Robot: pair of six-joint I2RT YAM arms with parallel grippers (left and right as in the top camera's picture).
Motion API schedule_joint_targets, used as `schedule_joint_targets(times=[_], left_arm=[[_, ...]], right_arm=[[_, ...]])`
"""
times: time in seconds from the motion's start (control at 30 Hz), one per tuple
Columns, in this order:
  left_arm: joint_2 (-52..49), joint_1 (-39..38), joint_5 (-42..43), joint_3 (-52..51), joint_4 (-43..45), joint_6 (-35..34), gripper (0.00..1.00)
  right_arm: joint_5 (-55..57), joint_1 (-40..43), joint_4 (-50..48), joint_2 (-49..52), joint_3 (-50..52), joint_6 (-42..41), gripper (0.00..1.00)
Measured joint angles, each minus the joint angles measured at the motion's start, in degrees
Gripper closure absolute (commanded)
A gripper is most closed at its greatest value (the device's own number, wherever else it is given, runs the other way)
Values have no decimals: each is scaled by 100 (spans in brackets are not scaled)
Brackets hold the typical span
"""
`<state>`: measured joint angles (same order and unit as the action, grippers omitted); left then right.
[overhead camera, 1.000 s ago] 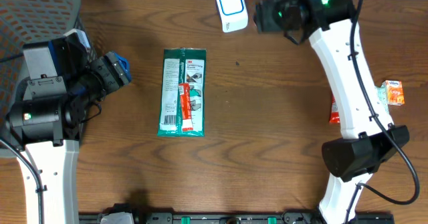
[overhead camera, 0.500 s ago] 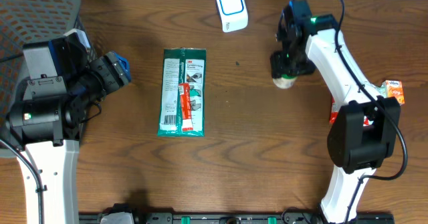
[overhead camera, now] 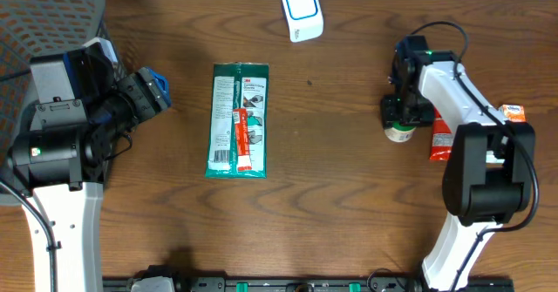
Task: Scan the item barcode
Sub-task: 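Carry the jar away from the scanner toward the right, then lower the jar beside the Hacks bag and open the right gripper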
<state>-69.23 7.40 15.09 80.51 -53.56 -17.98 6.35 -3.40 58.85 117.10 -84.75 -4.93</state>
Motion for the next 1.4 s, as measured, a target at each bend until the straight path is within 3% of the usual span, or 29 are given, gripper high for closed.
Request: schedule_joint_targets(times=[0.2, 0.4, 0.43, 0.47, 0.53, 0.6, 0.73, 1.13, 1.4], left_arm=[[0, 0, 0, 0, 0, 2, 18], [0, 2, 0, 0, -2, 0, 18], [0, 0, 0, 0, 0, 2, 18], [0, 2, 0, 2, 0, 2, 17], [0, 0, 0, 2, 0, 0, 18], [0, 0, 0, 2, 0, 0, 17], [0, 0, 0, 2, -2, 0, 18], [0, 0, 0, 2, -2, 0, 18], [0, 0, 0, 2, -2, 2, 18]], right_arm=[[225, 393, 9, -59, 107, 0, 95], [304, 684, 26, -72, 129, 0, 81], [321, 706, 35, -72, 129, 0, 77], [332, 715, 39, -72, 129, 2, 65], [339, 726, 44, -72, 129, 2, 28], [361, 741, 39, -68, 160, 0, 16], [420, 772, 70, -2, 297, 37, 1], [428, 767, 509, -103, 46, -85, 1], [247, 662, 514, -1080, 35, -114, 1]])
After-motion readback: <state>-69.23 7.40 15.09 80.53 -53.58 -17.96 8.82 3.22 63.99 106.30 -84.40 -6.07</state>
